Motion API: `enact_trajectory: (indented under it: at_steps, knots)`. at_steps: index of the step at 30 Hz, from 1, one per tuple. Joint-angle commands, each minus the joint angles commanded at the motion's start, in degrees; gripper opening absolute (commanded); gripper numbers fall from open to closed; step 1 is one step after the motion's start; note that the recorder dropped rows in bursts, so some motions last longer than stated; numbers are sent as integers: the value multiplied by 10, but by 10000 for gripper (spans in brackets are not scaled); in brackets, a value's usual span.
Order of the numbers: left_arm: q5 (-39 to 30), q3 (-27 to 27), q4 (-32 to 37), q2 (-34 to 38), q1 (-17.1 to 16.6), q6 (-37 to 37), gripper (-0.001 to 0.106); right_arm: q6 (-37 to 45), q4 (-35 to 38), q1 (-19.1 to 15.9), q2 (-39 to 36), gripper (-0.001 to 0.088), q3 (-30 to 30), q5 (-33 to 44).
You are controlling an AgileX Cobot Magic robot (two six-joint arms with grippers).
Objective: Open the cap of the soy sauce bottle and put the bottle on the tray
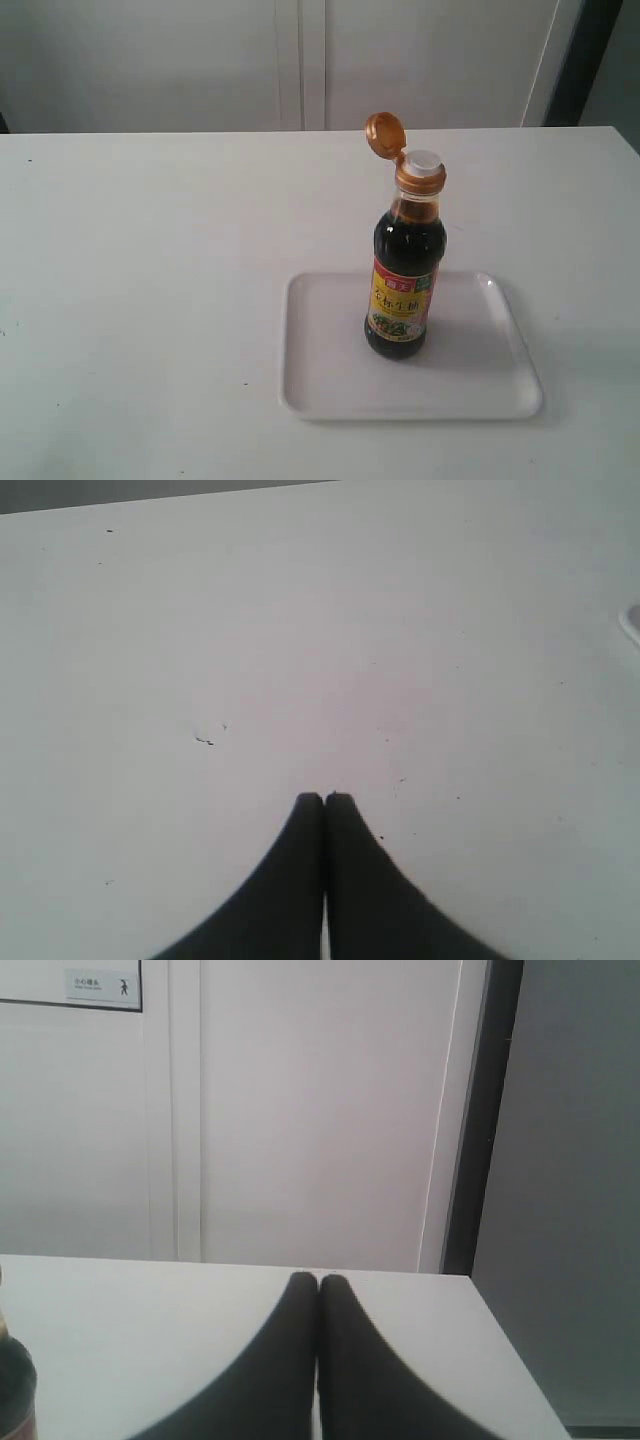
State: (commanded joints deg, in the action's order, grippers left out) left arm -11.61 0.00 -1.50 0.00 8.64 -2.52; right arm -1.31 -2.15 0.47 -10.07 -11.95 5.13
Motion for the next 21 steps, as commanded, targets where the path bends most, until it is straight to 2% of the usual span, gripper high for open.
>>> enact_trajectory:
  at_steps: [12,15,21]
  knots:
    - [0,0,0,0,0,0,0,0,21,0,83,0,115,14]
    - [0,0,0,0,0,0,0,0,21,0,95,0,119,14]
    - [0,0,0,0,0,0,0,13,21,0,101,0,119,81]
